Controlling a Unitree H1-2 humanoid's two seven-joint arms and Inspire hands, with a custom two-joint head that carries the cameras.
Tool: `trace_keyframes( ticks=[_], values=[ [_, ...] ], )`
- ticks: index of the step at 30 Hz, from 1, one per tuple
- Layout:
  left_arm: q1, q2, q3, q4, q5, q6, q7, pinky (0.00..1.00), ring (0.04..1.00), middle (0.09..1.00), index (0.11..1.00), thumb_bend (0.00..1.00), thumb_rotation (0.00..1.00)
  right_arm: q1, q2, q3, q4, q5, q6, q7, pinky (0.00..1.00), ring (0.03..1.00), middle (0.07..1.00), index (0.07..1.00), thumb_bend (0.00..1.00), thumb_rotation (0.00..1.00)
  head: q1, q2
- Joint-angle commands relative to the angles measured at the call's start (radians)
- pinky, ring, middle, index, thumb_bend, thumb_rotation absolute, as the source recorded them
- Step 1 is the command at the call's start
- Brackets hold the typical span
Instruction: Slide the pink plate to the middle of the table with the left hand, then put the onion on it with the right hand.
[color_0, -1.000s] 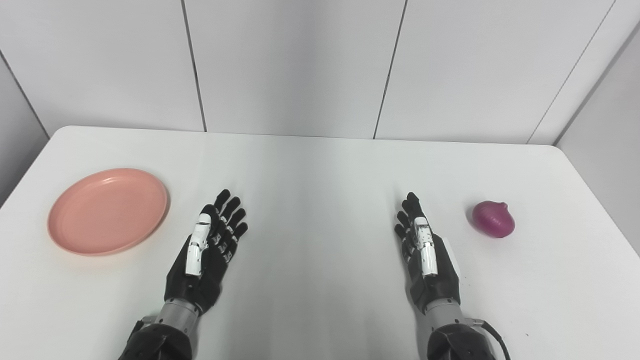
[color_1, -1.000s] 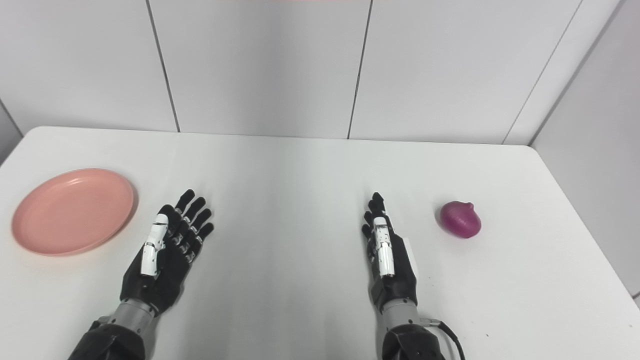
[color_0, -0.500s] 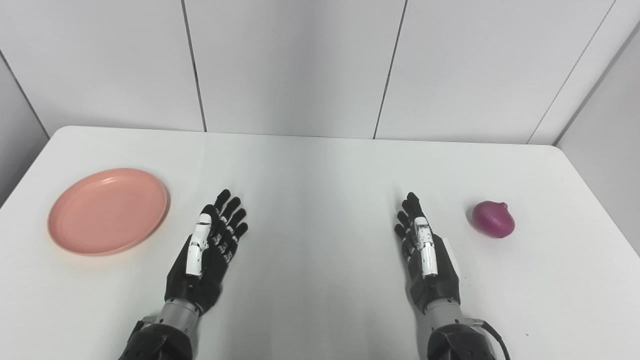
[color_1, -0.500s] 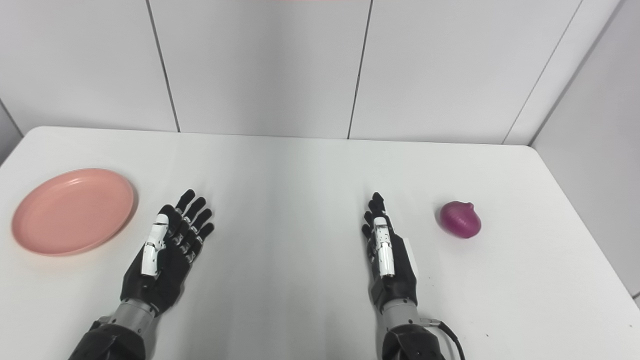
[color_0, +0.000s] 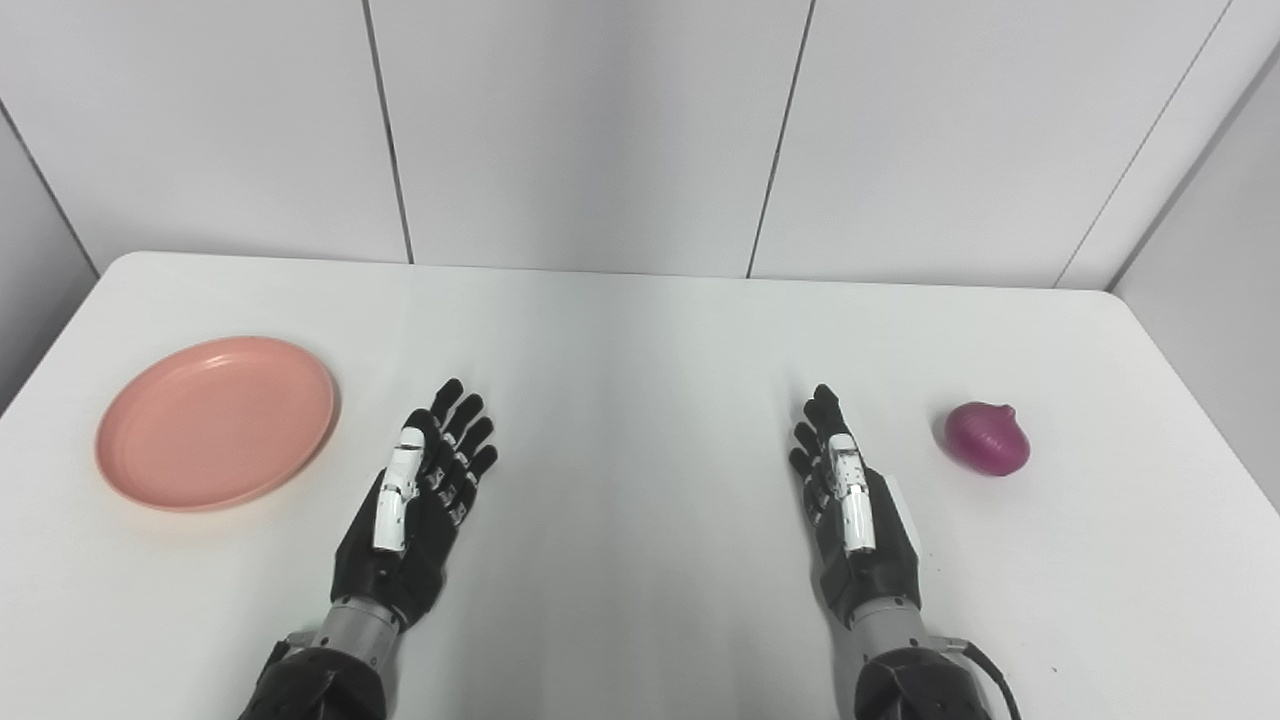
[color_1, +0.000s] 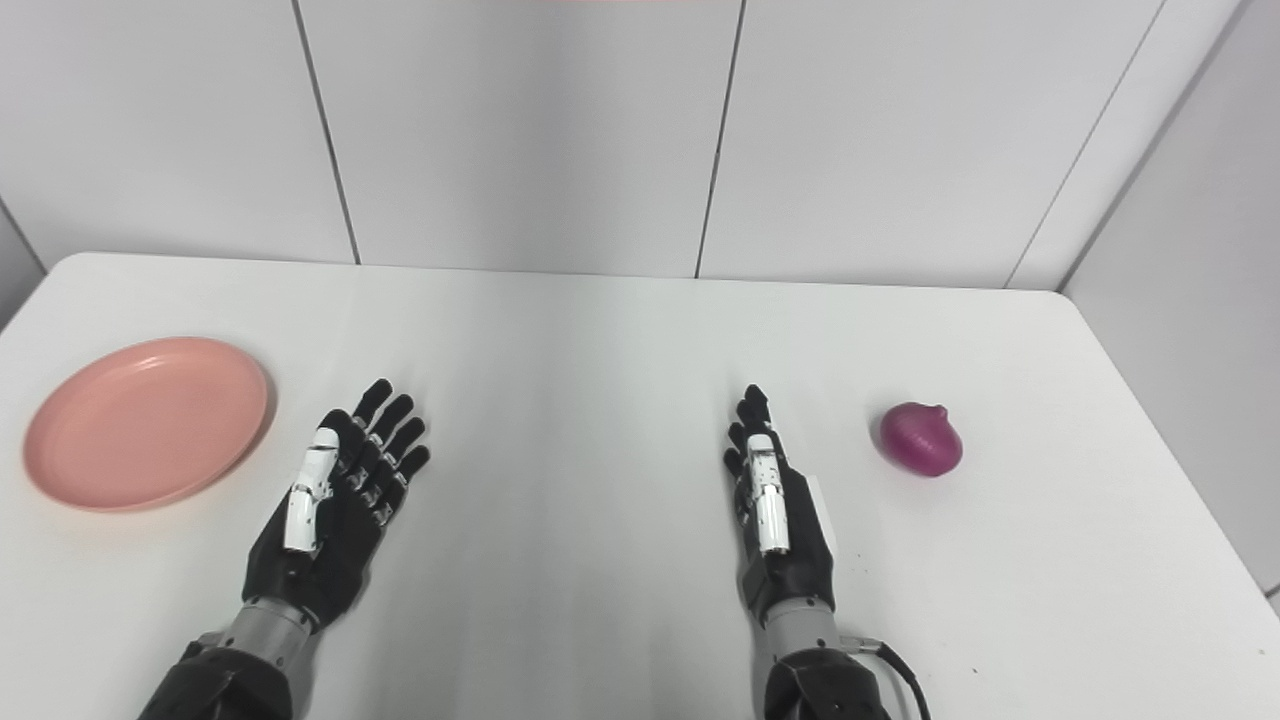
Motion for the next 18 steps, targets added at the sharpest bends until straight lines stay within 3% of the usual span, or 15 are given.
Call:
trace_keyframes(
  ticks=[1, 18],
  values=[
    [-0.001, -0.009, -0.008, -0.021, -0.002, -0.002, -0.002, 1.00, 0.997, 1.000, 1.000, 0.45, 1.00, -0.014, 0.002, 0.000, -0.017, 0.000, -0.020, 0.007, 1.00, 1.000, 1.000, 1.000, 0.25, 1.00, 0.004, -0.001],
    [-0.002, -0.057, -0.044, 0.002, 0.050, -0.020, 0.029, 0.99, 0.987, 0.998, 0.992, 0.46, 1.00, -0.007, -0.041, -0.023, -0.008, 0.021, -0.032, 0.035, 1.00, 1.000, 1.000, 1.000, 0.20, 1.00, 0.162, -0.050]
  ],
)
